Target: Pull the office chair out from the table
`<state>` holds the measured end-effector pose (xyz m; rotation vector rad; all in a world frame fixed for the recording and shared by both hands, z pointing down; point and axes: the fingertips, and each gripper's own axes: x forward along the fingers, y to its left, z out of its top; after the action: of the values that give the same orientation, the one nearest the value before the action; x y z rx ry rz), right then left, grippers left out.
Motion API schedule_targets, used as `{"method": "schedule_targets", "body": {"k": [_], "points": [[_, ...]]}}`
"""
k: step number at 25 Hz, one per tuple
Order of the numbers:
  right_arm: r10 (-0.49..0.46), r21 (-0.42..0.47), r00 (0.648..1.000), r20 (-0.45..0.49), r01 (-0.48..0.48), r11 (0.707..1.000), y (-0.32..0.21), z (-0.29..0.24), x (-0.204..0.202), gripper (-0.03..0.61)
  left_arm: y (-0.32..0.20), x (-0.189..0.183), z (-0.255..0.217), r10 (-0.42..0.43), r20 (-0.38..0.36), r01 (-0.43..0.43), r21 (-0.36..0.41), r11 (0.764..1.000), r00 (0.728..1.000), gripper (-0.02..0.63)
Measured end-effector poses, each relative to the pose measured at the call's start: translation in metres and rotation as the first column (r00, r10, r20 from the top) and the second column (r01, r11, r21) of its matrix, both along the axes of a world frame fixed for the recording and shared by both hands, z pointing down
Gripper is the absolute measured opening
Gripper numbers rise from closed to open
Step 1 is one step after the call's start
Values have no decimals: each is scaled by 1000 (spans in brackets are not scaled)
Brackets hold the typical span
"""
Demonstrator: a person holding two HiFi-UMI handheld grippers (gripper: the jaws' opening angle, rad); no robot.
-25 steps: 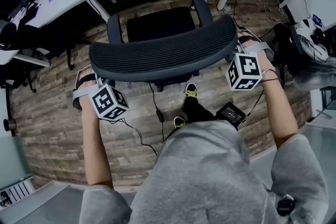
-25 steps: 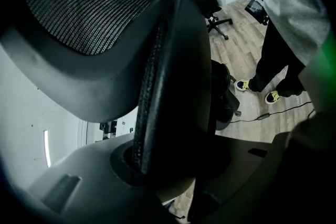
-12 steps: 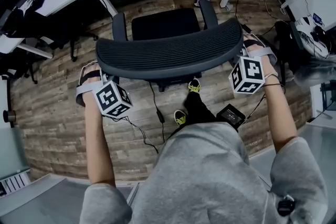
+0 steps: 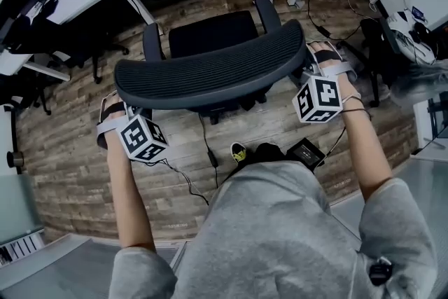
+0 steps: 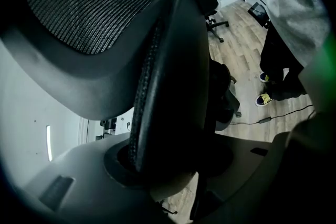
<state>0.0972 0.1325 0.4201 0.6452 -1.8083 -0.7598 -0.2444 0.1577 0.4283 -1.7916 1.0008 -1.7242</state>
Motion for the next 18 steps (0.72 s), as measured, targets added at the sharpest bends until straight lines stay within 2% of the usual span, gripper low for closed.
{"method": "schedule_targets", "body": {"k": [3, 6, 8, 9, 11, 13, 14, 15, 16, 17, 18], "points": [[-18, 28, 998, 56, 16, 999, 7, -7, 1, 225, 11, -4, -6, -30, -36, 30, 12, 999, 999, 245], [-12, 65, 989, 144, 3, 998, 20, -24, 17, 225, 30, -17, -20, -108, -98, 112, 37, 993, 989, 252], [11, 91, 977, 212, -31, 995, 33, -35, 35, 226, 49, -27, -31, -182, -211, 200, 63, 978, 960, 252], [24, 103, 967, 252, -52, 993, 41, -41, 42, 227, 61, -32, -36, -221, -287, 249, 65, 966, 932, 252], [49, 105, 936, 348, -91, 990, 59, -53, 55, 225, 84, -34, -44, -279, -452, 338, 54, 940, 847, 251], [83, 47, 877, 474, -119, 992, 82, -65, 60, 224, 106, -20, -53, -291, -614, 398, 41, 916, 733, 246], [99, 3, 828, 551, -121, 993, 94, -71, 60, 208, 117, -9, -57, -284, -686, 421, 37, 906, 670, 211], [115, -42, 766, 632, -114, 993, 104, -78, 58, 144, 126, 5, -61, -270, -746, 440, 34, 897, 609, 159], [134, -84, 694, 707, -105, 991, 114, -86, 56, 76, 134, 19, -65, -254, -794, 456, 33, 889, 552, 91], [157, -126, 618, 771, -93, 988, 123, -94, 55, 59, 140, 34, -68, -240, -831, 470, 29, 882, 501, 25], [183, -168, 540, 822, -76, 983, 131, -102, 53, 51, 145, 49, -71, -231, -860, 481, 18, 877, 454, 13]]}}
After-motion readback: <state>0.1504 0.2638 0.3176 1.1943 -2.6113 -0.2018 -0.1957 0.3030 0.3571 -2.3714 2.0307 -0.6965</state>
